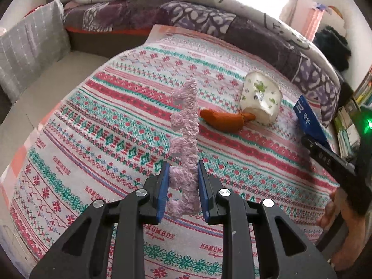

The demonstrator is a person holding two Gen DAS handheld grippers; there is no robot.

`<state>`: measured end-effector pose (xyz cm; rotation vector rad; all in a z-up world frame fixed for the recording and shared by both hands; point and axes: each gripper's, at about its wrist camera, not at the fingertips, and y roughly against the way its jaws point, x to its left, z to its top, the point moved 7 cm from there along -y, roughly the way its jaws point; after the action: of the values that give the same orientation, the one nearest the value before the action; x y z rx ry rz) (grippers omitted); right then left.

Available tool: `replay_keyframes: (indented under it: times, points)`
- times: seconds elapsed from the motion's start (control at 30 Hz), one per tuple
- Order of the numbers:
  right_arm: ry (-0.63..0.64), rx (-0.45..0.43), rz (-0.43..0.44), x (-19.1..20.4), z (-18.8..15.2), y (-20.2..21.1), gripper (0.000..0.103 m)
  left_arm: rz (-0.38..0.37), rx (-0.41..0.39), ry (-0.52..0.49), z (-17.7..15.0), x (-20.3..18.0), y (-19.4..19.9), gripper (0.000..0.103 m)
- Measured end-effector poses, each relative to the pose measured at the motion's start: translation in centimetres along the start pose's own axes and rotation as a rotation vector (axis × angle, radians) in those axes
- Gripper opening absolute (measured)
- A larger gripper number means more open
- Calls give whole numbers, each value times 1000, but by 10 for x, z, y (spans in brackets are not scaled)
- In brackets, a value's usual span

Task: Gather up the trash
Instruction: 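Lift the pink strip and blue box off the blanket with both tools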

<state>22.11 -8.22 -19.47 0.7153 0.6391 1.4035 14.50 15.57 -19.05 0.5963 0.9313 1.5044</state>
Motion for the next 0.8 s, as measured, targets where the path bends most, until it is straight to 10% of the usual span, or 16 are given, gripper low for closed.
replay_keyframes:
  times: [0.8]
  points:
    - [31,-149,73,-17,4,109,28,-26,-163,-23,27,-48,60,24]
